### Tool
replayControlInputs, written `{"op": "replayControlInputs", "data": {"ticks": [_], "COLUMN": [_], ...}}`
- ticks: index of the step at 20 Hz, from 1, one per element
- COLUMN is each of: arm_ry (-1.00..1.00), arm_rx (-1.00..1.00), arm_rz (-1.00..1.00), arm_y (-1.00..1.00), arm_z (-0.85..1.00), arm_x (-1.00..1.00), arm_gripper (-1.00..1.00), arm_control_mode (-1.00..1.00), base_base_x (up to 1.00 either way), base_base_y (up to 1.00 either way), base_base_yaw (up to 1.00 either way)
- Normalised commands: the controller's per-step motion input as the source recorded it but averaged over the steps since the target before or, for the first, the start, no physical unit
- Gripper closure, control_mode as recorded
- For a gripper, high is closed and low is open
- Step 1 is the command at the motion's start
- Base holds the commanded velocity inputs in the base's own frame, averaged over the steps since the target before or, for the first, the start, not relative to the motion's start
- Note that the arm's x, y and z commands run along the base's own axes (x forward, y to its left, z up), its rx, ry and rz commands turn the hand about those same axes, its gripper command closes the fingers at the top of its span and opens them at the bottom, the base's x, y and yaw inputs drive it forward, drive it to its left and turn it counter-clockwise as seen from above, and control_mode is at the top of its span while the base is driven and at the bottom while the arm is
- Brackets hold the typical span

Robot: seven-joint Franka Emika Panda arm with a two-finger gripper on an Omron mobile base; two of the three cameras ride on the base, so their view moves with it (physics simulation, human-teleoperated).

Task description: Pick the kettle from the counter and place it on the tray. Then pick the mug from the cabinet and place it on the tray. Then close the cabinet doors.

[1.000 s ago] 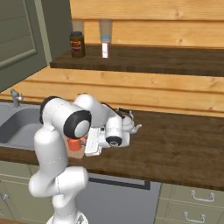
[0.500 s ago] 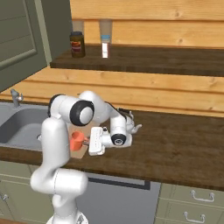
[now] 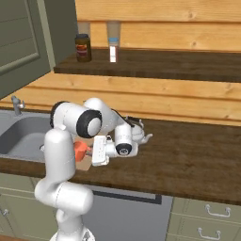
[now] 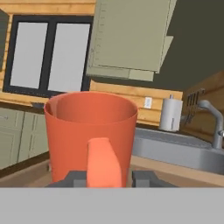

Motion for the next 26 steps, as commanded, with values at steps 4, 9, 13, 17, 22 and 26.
{"op": "replayControlInputs", "data": {"ticks": [4, 9, 13, 17, 22, 26], "arm_ry": [0.01, 0.04, 0.08, 0.08, 0.04, 0.01], "arm_rx": [-0.04, -0.01, 0.00, 0.00, 0.00, 0.00], "arm_rz": [0.00, 0.00, -0.08, -0.11, -0.09, -0.08], "arm_y": [0.05, 0.00, 0.00, -0.15, -0.35, -0.30], "arm_z": [0.05, 0.02, 0.06, 0.30, 0.71, 0.95], "arm_x": [-0.02, -0.01, -0.01, -0.15, -0.35, -0.32], "arm_gripper": [-1.00, -1.00, -1.00, -1.00, -1.00, -1.00], "arm_control_mode": [-1.00, -1.00, -1.00, -1.00, -1.00, -1.00], "base_base_x": [0.00, 0.00, 0.00, 0.00, 0.00, 0.00], "base_base_y": [0.00, 0.00, 0.00, 0.00, 0.00, 0.00], "base_base_yaw": [0.00, 0.00, 0.00, 0.00, 0.00, 0.00]}}
